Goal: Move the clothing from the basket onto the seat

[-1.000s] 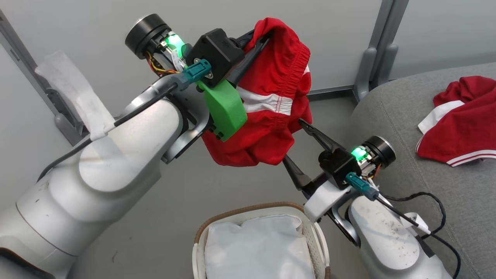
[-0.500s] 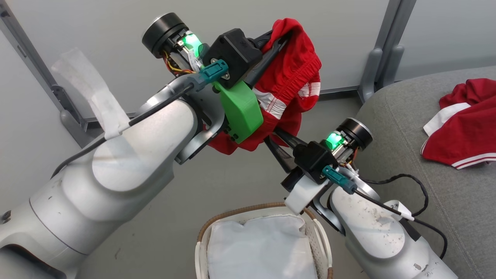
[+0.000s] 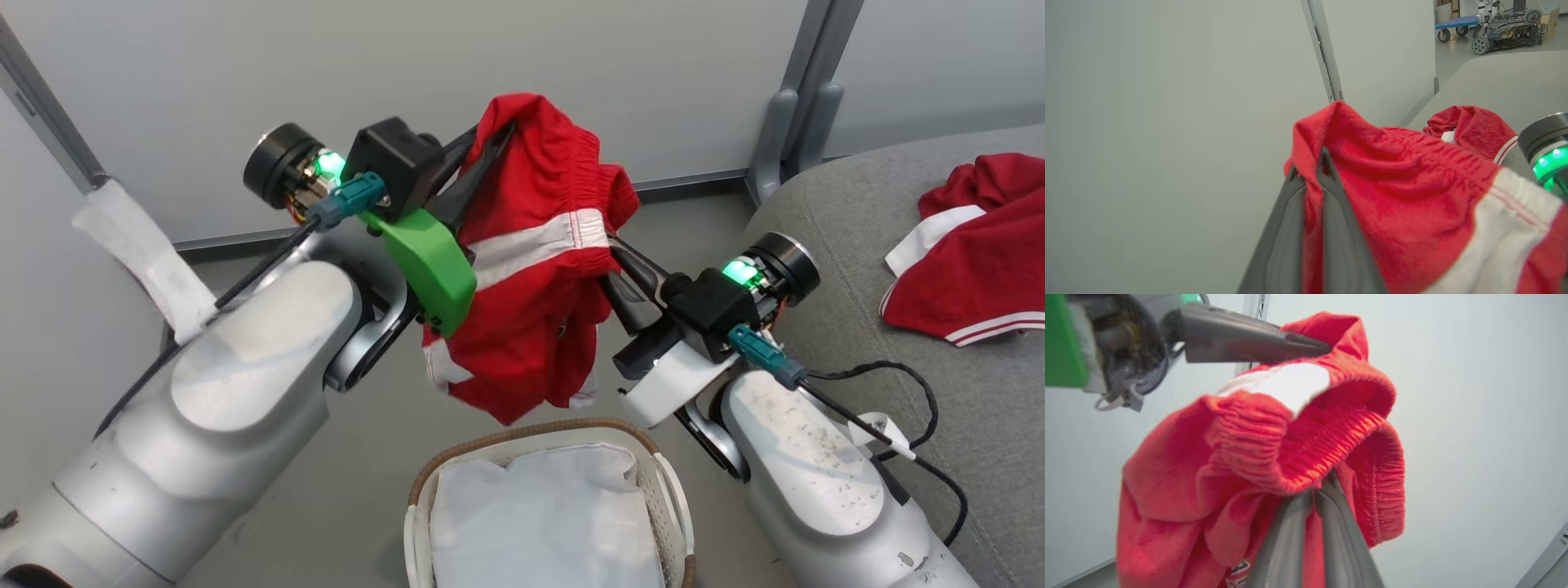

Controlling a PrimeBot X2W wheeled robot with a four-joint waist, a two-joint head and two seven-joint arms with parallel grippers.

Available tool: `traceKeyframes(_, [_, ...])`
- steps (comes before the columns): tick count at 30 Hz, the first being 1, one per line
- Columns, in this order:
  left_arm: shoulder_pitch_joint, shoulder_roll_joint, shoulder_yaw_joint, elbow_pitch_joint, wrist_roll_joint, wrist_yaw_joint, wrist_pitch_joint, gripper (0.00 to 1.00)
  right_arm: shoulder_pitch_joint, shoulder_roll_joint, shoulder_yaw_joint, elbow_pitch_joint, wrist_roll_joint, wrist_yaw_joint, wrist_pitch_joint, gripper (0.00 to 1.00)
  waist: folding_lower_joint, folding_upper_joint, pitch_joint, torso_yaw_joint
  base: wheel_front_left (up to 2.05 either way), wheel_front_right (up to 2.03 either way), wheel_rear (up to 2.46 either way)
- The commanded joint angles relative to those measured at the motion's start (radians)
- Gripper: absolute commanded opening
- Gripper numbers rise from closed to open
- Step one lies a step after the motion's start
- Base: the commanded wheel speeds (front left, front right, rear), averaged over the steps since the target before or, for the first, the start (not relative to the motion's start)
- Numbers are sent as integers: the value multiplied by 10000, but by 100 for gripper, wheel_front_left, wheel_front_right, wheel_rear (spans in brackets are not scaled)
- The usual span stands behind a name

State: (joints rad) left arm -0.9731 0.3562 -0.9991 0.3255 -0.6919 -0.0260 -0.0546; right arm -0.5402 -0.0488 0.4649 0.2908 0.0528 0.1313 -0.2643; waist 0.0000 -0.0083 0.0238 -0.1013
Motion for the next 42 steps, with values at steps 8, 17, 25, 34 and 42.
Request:
traceKeyframes(8, [1808,-297,159,690,-605,-102,-1609,100,445,-31,-1203,-472,-66,-11,-3,0,0,83,82,-89,0,0,0])
traceKeyframes(17, [4141,-1070,1197,675,-532,-10,-2108,100,800,-30,-2318,-790,-209,-11,-3,0,0,83,132,-131,0,0,0])
traceKeyframes(25, [5738,-1531,2465,394,591,-393,-2097,100,1050,-32,-3004,-820,-367,-11,-3,0,0,83,350,-363,0,0,0])
traceKeyframes(34, [6041,-1895,3381,278,1687,-801,-2098,100,949,-30,-3434,-880,-542,-11,-2,0,0,83,720,-1082,0,0,0])
traceKeyframes(42, [5801,-2025,3761,369,2292,-955,-2098,100,876,-30,-3881,-941,-617,-11,-2,0,0,83,1309,-2434,0,0,0])
